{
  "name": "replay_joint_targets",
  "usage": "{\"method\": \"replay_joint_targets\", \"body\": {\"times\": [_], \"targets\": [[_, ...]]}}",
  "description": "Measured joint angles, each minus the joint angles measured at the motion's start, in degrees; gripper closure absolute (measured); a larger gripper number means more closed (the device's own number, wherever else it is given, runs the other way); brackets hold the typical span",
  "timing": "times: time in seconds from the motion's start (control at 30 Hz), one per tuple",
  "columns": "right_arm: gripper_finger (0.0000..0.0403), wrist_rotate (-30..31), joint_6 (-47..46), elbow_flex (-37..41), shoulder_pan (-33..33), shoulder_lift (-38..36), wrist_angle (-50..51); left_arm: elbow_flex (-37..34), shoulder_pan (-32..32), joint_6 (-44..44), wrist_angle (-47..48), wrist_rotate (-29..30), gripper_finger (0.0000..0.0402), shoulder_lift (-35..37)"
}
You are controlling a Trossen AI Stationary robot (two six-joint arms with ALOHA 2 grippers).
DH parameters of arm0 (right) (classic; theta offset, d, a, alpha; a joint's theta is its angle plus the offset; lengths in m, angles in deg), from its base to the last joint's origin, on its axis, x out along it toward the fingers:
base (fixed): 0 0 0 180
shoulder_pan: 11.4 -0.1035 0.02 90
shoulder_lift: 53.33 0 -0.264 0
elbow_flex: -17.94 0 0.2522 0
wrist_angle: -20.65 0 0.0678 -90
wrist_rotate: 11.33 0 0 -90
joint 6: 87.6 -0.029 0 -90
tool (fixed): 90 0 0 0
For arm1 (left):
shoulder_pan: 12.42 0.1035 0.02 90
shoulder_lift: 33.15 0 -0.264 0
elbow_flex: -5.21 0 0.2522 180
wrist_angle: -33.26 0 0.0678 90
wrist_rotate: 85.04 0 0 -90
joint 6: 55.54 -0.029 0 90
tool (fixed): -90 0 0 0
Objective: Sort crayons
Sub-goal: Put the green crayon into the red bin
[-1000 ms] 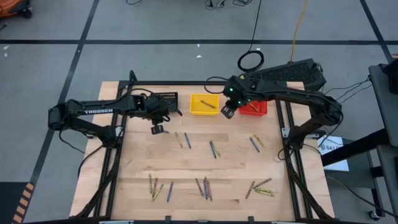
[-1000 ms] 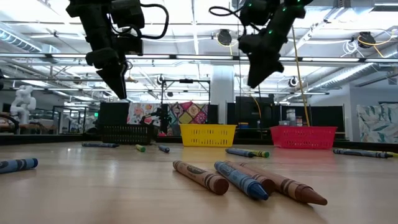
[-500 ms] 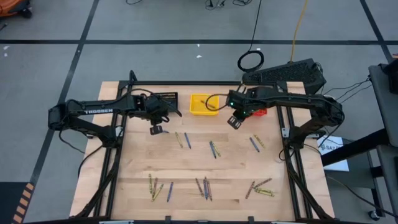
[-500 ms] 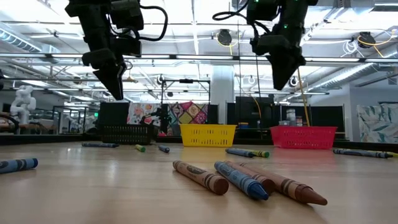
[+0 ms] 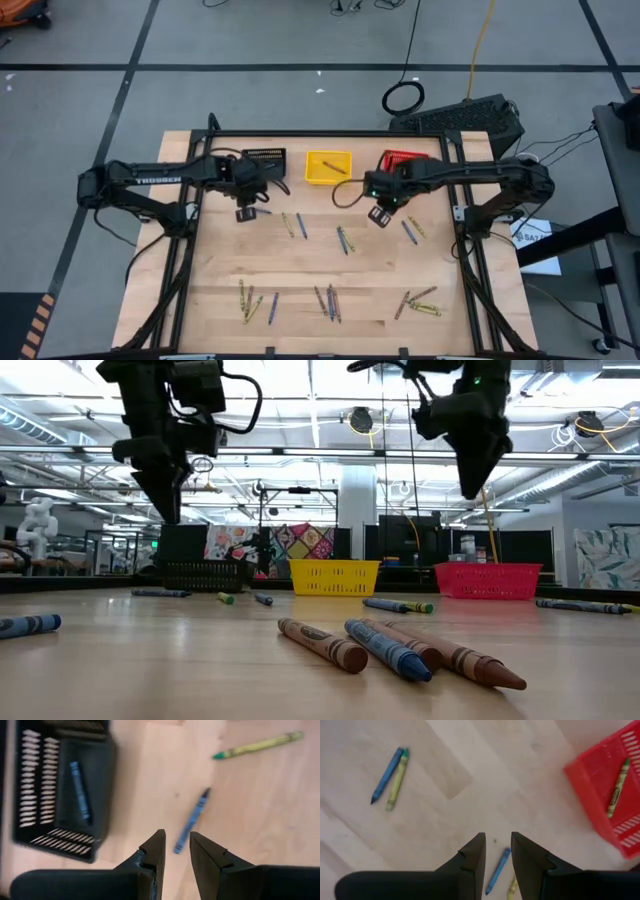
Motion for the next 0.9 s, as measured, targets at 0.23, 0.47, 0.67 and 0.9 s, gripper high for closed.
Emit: {"method": "replay_joint_targets", "body": {"times": [0.23,0.47,0.67,0.9], "targets": [[0.0323,-0.11,-5.71,0.00,-9.04,0.00,0.48,0.00,-5.84,3.57,-0.17,-1.52,0.0315,0.00],[0.0323,-0.13,-15.25,0.02,-18.54,0.00,0.48,0.00,-10.55,5.93,-0.17,-1.65,0.0315,0.00],[0.0323,-0.13,-25.20,0.02,-25.82,0.02,0.48,0.00,-12.70,5.97,-0.17,-1.65,0.0315,0.00],[0.0323,0.24,-38.67,0.02,-34.13,0.02,1.79,0.00,-13.69,5.97,-0.20,-1.65,0.0315,0.00]]}}
